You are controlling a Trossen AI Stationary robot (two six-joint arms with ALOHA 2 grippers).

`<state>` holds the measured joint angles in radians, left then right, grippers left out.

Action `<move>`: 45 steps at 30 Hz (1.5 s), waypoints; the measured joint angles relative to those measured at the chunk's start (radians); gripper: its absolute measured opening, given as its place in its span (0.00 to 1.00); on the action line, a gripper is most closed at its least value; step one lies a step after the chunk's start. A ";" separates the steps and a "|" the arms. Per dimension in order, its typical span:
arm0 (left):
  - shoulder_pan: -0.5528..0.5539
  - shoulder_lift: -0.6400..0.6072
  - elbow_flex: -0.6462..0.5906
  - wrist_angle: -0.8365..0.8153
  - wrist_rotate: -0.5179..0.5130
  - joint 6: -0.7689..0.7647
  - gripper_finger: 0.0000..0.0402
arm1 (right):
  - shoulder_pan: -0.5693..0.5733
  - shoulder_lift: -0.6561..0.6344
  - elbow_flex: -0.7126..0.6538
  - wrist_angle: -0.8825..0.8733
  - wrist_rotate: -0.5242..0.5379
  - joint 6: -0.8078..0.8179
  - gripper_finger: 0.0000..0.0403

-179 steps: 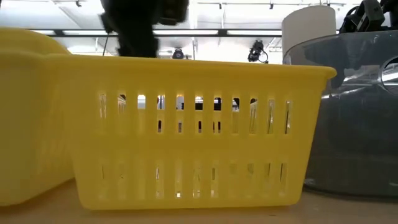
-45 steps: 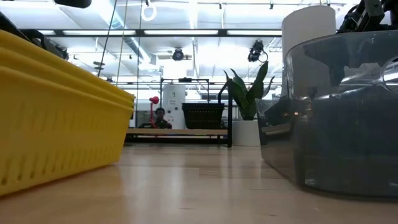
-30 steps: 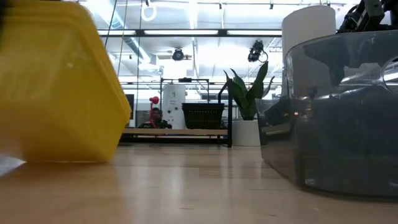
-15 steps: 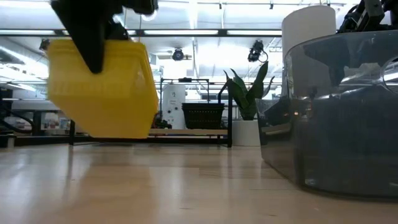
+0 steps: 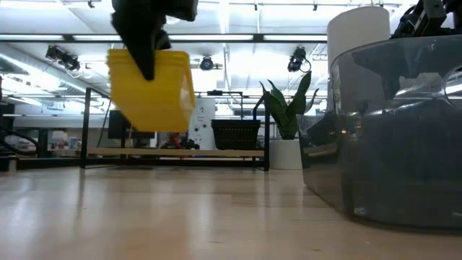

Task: Stack baskets on shelf by color
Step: Put the stacked yellow bins on the shelf

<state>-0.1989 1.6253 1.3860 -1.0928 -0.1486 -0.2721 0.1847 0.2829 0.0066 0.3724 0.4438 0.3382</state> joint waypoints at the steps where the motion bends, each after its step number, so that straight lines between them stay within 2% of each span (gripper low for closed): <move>1: 0.012 0.000 0.007 -0.001 -0.012 0.018 0.05 | 0.000 0.000 0.000 0.000 0.000 0.000 0.05; 15: 0.190 0.004 0.009 0.039 -0.050 0.249 0.05 | 0.000 0.000 0.000 0.000 0.000 0.000 0.05; 23: 0.324 0.005 -0.120 0.179 -0.066 0.389 0.05 | 0.000 0.000 0.000 0.000 0.000 0.000 0.05; 33: 0.470 0.005 -0.206 0.340 -0.060 0.536 0.05 | 0.000 0.000 0.000 -0.001 0.000 0.000 0.05; 38: 0.493 0.005 -0.247 0.423 -0.053 0.593 0.05 | 0.000 0.000 0.000 0.000 0.000 0.000 0.05; 45: 0.506 0.004 -0.282 0.483 -0.065 0.598 0.07 | 0.000 0.000 0.000 0.000 0.000 0.000 0.05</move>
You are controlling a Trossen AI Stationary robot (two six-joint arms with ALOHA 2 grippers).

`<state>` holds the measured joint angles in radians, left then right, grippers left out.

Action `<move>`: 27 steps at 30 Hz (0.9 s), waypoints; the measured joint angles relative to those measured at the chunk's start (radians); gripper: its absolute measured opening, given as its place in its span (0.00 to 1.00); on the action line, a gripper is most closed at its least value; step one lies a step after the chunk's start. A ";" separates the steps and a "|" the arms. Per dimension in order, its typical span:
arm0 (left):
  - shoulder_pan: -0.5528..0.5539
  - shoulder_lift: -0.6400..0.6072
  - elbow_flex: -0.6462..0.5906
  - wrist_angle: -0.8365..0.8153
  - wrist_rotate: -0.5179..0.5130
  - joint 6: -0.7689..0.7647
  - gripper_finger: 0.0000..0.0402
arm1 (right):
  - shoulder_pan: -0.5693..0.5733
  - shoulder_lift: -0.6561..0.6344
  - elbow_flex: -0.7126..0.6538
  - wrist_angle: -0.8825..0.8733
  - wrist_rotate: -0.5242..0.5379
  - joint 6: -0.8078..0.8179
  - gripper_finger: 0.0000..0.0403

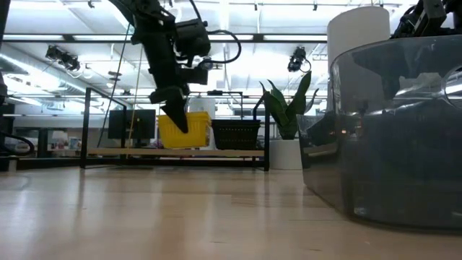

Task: Stack baskets on shelf by color
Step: Put the stacked yellow bins on the shelf, then move the middle transparent black bin to the center of the table

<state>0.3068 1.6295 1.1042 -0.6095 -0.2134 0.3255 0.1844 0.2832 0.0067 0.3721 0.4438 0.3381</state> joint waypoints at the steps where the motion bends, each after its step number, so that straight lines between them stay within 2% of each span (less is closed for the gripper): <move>1: -0.005 0.000 0.000 0.006 -0.006 -0.003 0.08 | 0.000 0.000 0.000 0.000 0.000 0.000 0.05; 9: -0.035 0.000 0.000 0.028 -0.098 -0.005 0.29 | 0.000 0.000 0.000 0.000 0.000 0.000 0.05; 14: -0.053 0.000 0.002 0.029 -0.203 -0.020 0.43 | 0.000 0.000 0.000 0.000 0.000 0.000 0.05; 16: -0.054 0.000 0.011 0.031 -0.207 -0.041 0.47 | 0.000 0.000 0.000 0.000 0.000 0.000 0.05; 21: -0.069 0.000 0.038 -0.013 -0.185 -0.086 0.50 | 0.000 0.000 0.000 0.000 0.000 0.000 0.05; 27: -0.126 0.000 0.075 -0.023 -0.202 -0.078 0.46 | 0.000 0.000 0.000 0.000 0.000 0.000 0.05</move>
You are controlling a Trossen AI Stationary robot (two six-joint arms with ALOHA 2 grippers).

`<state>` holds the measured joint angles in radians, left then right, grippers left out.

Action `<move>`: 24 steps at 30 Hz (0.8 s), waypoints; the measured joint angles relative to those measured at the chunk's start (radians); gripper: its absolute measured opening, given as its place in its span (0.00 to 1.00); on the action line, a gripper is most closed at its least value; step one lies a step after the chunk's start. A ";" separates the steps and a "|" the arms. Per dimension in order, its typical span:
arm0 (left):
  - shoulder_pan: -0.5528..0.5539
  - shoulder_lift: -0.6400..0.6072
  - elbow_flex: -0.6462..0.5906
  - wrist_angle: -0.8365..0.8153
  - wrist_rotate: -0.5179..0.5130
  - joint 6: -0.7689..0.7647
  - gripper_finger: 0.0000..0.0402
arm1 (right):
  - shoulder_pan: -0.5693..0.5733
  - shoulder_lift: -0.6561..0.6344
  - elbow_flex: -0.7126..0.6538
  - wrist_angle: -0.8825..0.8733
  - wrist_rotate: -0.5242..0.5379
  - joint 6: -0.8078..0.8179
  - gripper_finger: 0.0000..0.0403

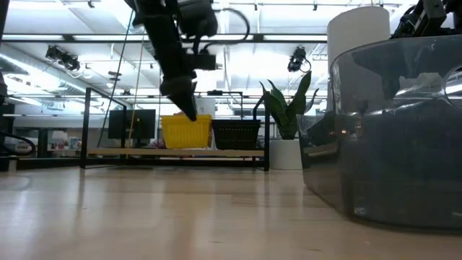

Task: Stack baskets on shelf by color
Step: Move the middle transparent black bin to the center of the table

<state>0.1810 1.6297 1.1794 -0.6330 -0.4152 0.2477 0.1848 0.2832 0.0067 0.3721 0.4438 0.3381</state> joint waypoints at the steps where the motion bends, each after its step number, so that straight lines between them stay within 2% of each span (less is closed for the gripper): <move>1: -0.017 0.000 0.008 0.003 -0.024 0.007 0.46 | 0.000 0.000 0.000 0.000 0.000 0.000 0.05; 5: -0.090 0.000 0.020 0.031 -0.126 0.033 0.44 | 0.000 0.000 0.000 0.000 0.000 0.000 0.05; 8: -0.137 0.000 0.020 0.069 -0.118 0.011 0.44 | 0.000 0.000 0.000 0.000 0.000 0.000 0.05; 19: -0.274 0.015 0.021 0.263 0.183 -0.304 0.41 | 0.000 0.000 0.000 0.000 0.000 0.000 0.05; 24: -0.361 0.063 0.021 0.459 0.258 -0.419 0.40 | 0.000 0.001 0.000 0.001 0.000 0.000 0.05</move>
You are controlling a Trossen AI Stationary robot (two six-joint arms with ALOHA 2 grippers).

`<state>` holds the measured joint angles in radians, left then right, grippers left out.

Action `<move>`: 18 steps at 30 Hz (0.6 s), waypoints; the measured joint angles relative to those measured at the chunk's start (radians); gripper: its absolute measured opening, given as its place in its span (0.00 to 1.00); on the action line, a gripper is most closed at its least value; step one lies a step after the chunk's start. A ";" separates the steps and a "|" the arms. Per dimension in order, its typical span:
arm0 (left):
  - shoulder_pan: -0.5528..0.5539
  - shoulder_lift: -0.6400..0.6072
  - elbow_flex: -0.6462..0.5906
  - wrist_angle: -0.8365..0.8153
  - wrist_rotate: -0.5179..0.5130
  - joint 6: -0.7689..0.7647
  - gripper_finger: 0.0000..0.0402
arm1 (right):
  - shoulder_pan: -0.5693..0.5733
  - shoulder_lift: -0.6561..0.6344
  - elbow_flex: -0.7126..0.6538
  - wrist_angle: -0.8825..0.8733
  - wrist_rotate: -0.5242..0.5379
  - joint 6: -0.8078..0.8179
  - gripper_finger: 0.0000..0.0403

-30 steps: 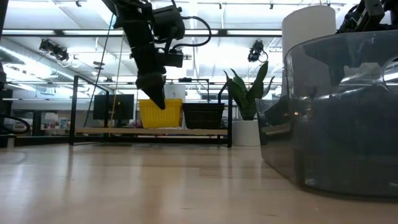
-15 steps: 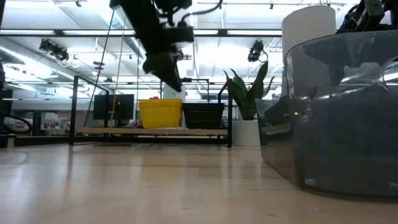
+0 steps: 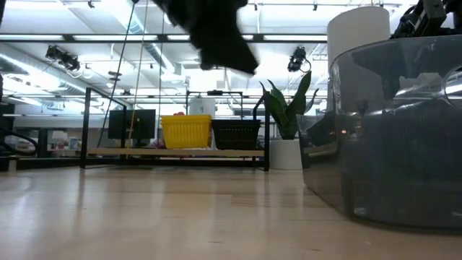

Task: Stack baskets on shelf by color
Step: Move the middle transparent black bin to the center of the table

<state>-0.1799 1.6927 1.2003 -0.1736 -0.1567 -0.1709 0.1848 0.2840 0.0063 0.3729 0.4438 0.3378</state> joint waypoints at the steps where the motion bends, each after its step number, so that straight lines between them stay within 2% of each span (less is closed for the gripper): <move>1: -0.020 0.015 0.000 0.052 0.008 -0.024 0.40 | 0.000 -0.001 0.000 -0.002 0.000 0.000 0.05; 6: -0.117 0.098 0.000 0.330 0.020 -0.093 0.40 | 0.000 0.004 0.000 0.001 0.000 0.000 0.05; 8: -0.149 0.140 0.027 0.383 0.014 -0.101 0.40 | 0.000 0.004 0.000 0.000 0.000 0.000 0.05; 13: -0.202 0.270 0.220 0.280 -0.022 -0.098 0.40 | 0.000 0.004 0.000 0.001 0.000 0.000 0.05; 18: -0.222 0.410 0.444 0.053 -0.017 -0.075 0.41 | 0.000 0.004 0.000 0.000 0.000 0.000 0.05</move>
<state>-0.4015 2.1031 1.6443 -0.1203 -0.1738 -0.2464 0.1848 0.2879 0.0064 0.3732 0.4438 0.3378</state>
